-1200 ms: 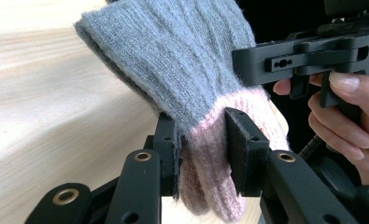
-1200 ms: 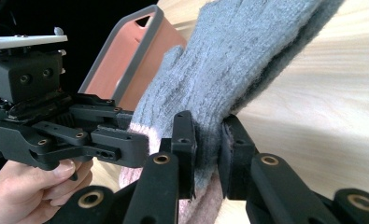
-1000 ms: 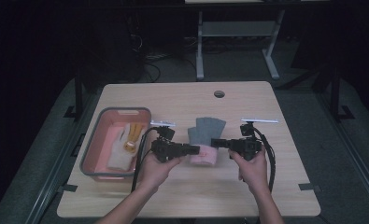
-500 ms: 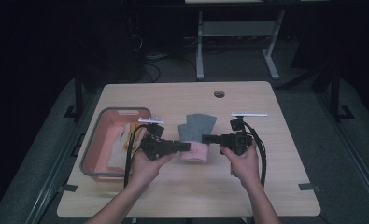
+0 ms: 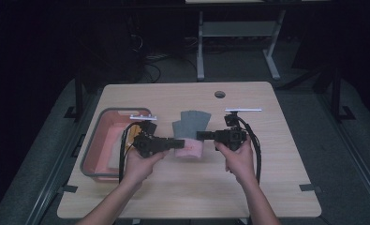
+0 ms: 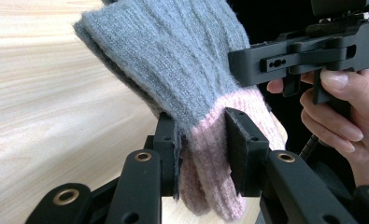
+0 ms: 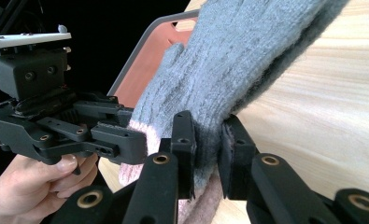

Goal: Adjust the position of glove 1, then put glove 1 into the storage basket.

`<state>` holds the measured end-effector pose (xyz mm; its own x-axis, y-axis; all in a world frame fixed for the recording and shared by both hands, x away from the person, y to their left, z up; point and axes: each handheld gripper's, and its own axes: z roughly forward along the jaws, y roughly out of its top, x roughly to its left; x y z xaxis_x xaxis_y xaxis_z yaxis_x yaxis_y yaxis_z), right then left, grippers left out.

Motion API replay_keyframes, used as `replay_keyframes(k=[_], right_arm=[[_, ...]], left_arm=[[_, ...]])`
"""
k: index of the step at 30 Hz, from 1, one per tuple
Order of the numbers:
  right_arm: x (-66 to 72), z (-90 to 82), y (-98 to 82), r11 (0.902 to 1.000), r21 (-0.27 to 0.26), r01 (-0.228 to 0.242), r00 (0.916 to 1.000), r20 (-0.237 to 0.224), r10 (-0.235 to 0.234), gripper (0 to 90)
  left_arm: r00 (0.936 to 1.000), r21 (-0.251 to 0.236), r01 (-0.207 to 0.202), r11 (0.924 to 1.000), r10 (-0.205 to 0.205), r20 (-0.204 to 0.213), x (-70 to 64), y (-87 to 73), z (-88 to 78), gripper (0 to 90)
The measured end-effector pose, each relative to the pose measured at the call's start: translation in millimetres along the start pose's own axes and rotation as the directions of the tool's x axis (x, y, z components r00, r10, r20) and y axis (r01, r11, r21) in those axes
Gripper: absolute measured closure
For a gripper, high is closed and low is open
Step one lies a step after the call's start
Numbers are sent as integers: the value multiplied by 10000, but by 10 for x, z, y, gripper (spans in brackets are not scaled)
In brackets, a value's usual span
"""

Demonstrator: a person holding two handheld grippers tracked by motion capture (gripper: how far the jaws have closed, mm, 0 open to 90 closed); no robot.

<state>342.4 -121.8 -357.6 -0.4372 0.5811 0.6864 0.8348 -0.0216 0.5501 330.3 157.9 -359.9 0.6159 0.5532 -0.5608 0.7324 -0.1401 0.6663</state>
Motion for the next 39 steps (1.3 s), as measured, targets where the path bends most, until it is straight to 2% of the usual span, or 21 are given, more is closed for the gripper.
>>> replay_keyframes(k=[20,39], right_arm=[[192,267,149,9990,325,323,9991,-281,-314,776],[233,378,169,9982,470,382,9991,-219,-372,776]], left_arm=[[9995,-390,62,9992,-74,-306,124,5,-314,679],[9988,-462,161,9988,-182,-444,170,-16,-376,679]])
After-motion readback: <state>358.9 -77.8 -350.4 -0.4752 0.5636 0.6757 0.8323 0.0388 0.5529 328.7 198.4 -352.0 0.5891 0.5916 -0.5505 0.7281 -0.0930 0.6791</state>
